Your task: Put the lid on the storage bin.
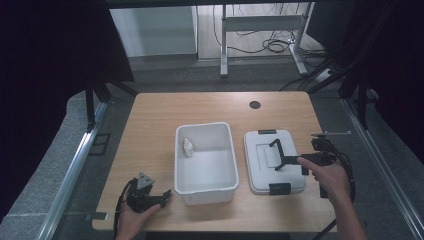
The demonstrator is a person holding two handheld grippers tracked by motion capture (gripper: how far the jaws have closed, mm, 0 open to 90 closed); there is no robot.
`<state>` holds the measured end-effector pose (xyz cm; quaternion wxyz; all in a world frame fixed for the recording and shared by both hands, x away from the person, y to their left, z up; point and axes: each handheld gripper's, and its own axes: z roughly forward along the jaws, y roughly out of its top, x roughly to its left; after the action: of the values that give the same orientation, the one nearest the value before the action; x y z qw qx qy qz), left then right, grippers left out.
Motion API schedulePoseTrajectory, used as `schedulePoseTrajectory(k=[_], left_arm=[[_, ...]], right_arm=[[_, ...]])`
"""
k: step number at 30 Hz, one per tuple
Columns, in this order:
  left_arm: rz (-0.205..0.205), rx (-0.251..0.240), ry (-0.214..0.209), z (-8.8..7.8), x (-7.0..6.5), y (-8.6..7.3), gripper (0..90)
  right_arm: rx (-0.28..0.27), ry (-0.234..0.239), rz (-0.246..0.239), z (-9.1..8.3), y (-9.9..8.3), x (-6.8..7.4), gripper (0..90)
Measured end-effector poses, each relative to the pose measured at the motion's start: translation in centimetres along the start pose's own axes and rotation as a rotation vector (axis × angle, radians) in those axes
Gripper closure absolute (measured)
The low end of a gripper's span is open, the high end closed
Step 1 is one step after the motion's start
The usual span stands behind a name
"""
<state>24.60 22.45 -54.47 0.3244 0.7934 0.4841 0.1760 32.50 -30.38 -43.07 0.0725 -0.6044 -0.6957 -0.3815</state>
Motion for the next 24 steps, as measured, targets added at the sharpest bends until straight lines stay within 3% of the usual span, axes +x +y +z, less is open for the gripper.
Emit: schedulePoseTrajectory(k=[14, 24], left_arm=[[0.000, 0.000, 0.000, 0.0, 0.0, 0.0, 13.3], [0.000, -0.001, -0.001, 0.0, 0.0, 0.0, 13.2]], right_arm=[[0.046, -0.017, 0.017, 0.8, 1.5, 0.3, 37.1], [0.097, -0.033, 0.021, 2.4, 3.0, 0.3, 38.0]])
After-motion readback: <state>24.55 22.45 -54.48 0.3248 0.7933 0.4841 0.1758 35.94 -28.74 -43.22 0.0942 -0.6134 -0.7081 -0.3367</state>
